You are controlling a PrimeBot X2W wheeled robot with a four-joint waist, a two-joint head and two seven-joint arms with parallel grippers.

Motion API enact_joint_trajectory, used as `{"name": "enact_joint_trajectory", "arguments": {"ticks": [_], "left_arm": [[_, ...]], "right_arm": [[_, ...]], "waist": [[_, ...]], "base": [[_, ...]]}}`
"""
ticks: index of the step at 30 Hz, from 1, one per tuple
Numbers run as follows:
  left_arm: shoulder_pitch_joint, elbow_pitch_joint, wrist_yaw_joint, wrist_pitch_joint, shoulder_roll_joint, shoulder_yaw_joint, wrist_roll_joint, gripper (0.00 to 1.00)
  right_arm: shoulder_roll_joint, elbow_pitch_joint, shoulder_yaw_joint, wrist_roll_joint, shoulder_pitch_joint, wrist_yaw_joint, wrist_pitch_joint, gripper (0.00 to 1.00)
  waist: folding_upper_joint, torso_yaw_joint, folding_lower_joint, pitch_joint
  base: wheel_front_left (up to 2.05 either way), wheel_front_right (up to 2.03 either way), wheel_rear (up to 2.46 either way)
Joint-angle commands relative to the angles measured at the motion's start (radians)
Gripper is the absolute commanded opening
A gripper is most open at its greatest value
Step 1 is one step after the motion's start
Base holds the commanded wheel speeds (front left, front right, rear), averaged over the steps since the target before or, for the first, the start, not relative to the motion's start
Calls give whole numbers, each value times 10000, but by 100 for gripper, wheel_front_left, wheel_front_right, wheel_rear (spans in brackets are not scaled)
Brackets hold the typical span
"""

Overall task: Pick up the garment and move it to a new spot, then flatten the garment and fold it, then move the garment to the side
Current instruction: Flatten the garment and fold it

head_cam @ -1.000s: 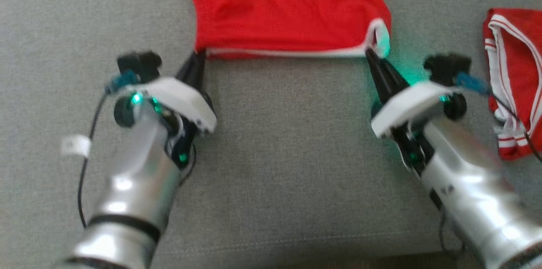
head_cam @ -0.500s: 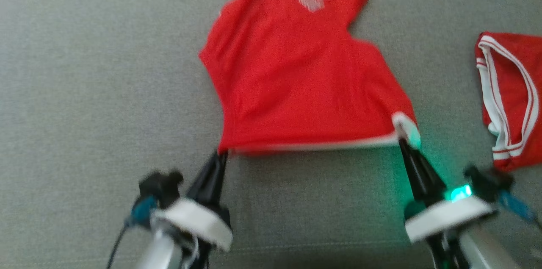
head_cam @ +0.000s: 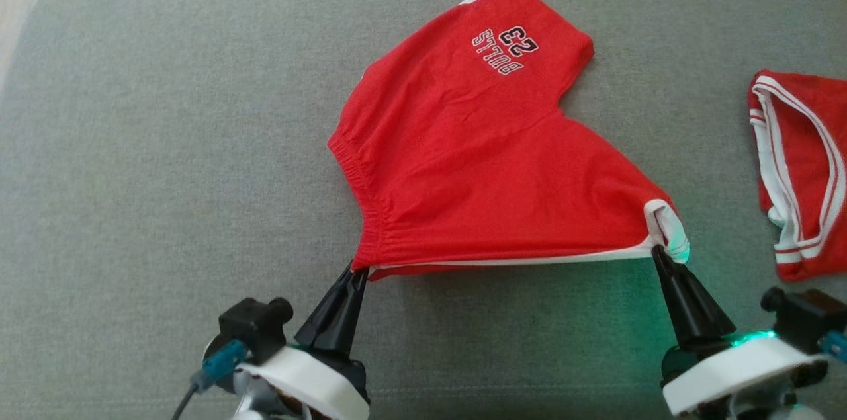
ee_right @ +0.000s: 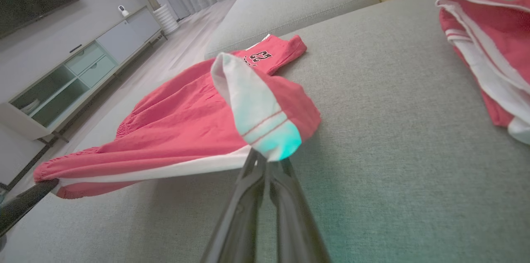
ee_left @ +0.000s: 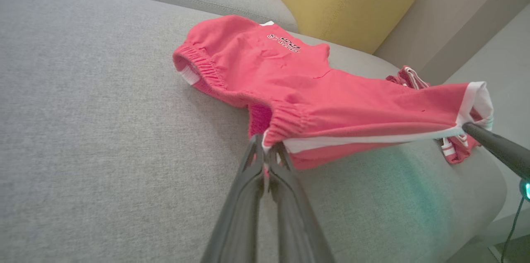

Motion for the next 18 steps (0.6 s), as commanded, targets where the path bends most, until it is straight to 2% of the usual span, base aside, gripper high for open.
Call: {"name": "enact_joint_trajectory", "arguments": {"ticks": [1,5,10,18], "left_arm": [[-330,-304,209,31,322,656,-161,0],[-911,-221,-38,528,293,614,-493,0],[-2179,135,-453,997,140,624,-1138,0],[-5020,1536,-876,672,-135,449,-1757,0]], "right_arm": [[-315,-265,-423,60,-390,-109,117,0],[-662,11,-489,262,-1377,-109,741,0],[-1366,731,-322,657,-3380,-109,1527,0],[-2590,2732,450,1362,-7306,-109,2248,0]], "waist": [[-1,51,0,63],[-1,262,0,333],[-1,719,0,998],[-1,1756,0,2267]], "base": [[0,0,0],[0,0,0],[0,0,0],[0,0,0]]}}
